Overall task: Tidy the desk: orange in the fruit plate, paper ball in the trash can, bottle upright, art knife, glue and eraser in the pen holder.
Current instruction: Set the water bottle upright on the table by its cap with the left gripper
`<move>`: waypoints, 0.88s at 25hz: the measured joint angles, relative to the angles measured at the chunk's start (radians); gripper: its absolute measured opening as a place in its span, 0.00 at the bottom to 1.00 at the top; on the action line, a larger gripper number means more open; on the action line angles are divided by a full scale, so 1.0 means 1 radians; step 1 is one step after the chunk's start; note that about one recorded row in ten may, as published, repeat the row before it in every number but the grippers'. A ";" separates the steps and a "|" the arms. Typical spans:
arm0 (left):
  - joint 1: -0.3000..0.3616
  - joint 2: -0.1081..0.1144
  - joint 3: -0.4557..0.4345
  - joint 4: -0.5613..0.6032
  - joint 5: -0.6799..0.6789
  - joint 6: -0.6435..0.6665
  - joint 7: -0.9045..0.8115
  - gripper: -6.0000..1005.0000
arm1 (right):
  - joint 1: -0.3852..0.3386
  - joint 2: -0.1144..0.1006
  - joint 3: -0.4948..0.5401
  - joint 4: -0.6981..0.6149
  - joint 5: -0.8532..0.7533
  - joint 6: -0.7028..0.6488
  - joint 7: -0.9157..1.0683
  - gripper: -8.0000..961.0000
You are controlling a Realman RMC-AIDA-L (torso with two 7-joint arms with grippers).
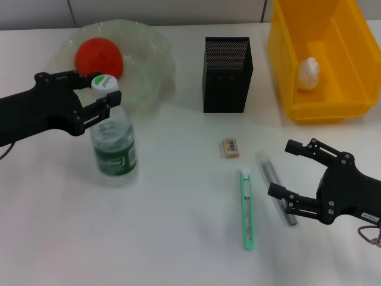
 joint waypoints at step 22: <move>0.003 0.003 -0.167 -0.151 -0.195 0.269 0.185 0.19 | -0.009 0.000 0.002 -0.061 -0.001 -0.025 0.131 0.89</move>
